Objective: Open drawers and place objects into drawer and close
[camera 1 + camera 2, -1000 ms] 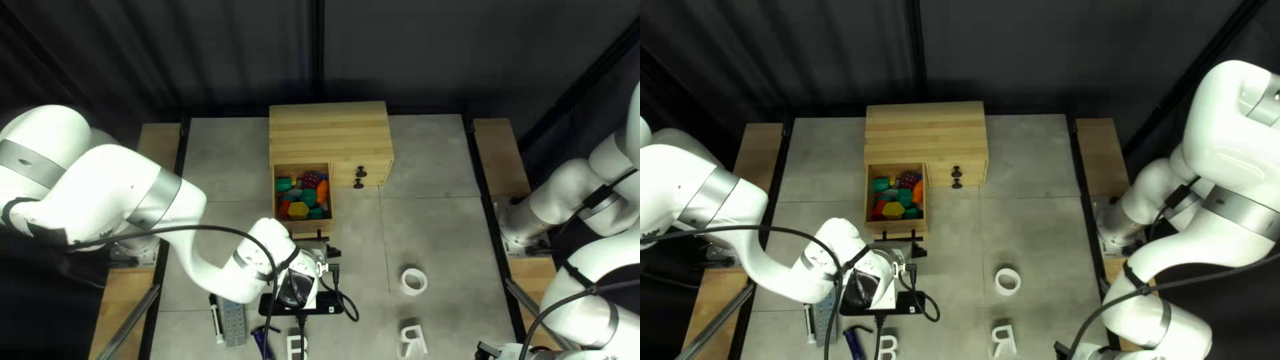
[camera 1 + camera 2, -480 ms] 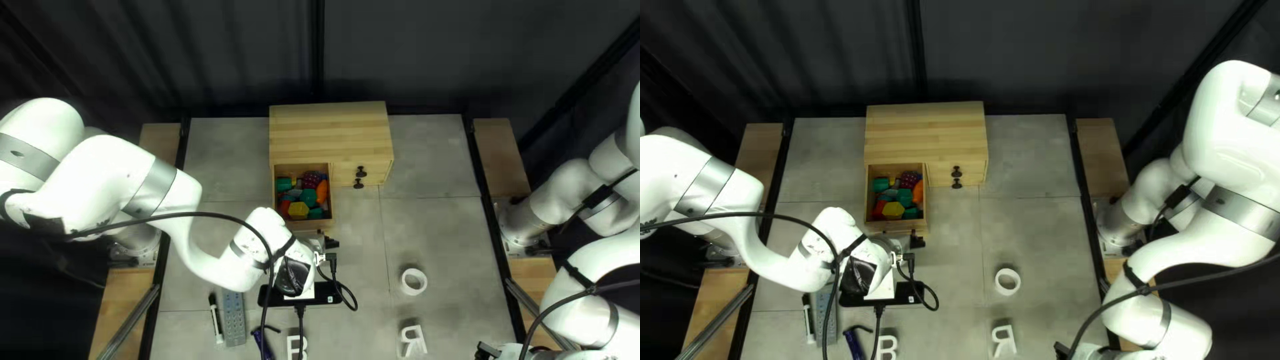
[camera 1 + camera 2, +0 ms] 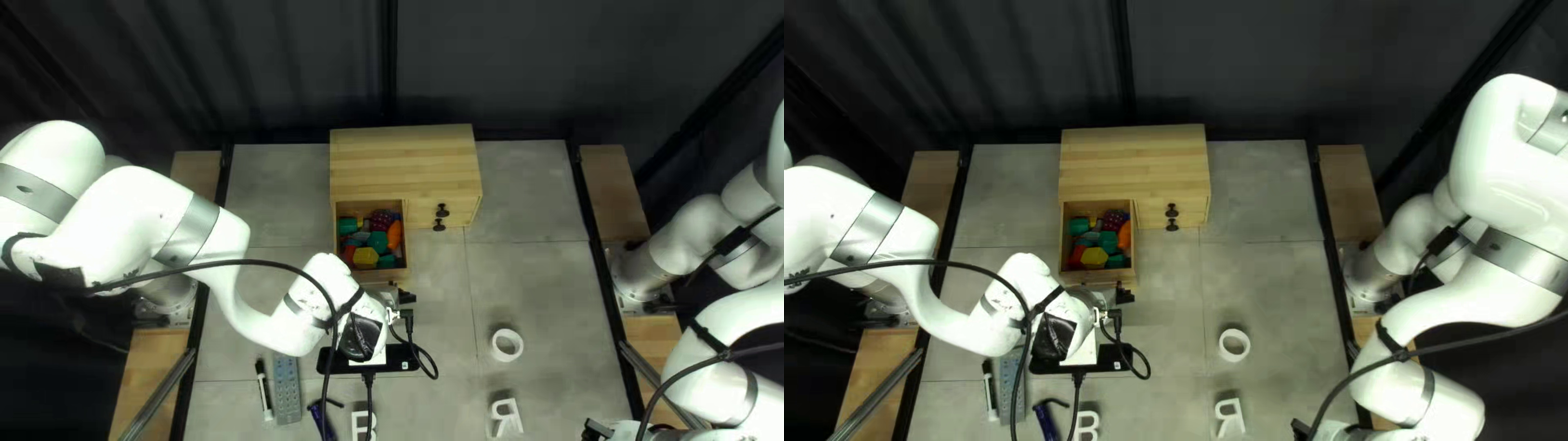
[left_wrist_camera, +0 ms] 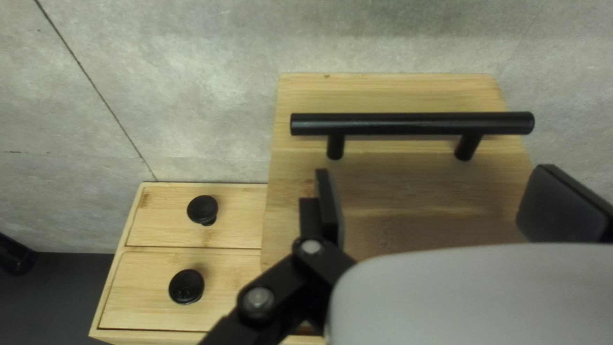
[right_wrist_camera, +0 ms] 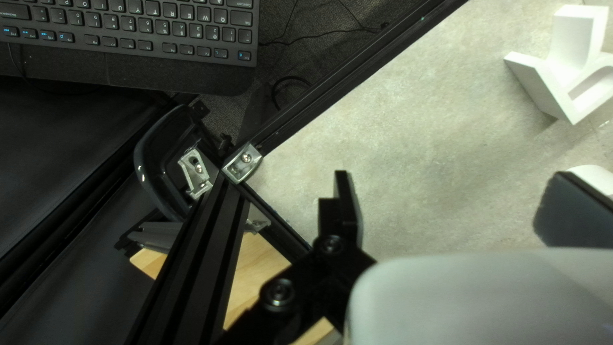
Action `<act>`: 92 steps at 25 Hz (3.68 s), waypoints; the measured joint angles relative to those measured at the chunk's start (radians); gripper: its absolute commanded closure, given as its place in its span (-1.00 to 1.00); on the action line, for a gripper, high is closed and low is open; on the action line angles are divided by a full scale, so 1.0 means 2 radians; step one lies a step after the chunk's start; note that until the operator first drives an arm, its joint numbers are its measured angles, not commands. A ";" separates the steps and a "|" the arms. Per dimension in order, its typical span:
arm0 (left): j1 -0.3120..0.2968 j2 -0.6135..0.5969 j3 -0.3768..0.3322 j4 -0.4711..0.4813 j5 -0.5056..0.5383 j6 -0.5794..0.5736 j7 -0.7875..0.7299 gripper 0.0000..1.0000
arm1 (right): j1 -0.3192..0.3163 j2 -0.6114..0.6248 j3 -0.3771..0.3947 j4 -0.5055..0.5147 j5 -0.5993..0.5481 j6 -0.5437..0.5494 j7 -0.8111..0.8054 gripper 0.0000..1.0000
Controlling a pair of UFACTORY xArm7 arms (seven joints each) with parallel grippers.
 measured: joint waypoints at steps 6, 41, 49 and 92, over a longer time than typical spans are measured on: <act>-0.003 -0.001 -0.004 0.005 -0.010 0.010 0.000 -1.00 | 0.000 0.000 0.000 0.000 0.000 0.000 0.000 -1.00; 0.004 0.002 0.005 -0.004 0.001 0.010 0.000 -1.00 | 0.000 0.000 0.000 0.000 0.000 0.000 0.000 -1.00; 0.008 -0.001 0.008 -0.003 0.004 0.014 0.006 -1.00 | 0.000 0.000 0.000 0.000 0.000 0.000 0.000 -1.00; 0.016 0.004 0.019 0.011 0.016 0.022 0.012 -1.00 | 0.000 0.000 0.000 0.000 0.000 0.000 0.000 -1.00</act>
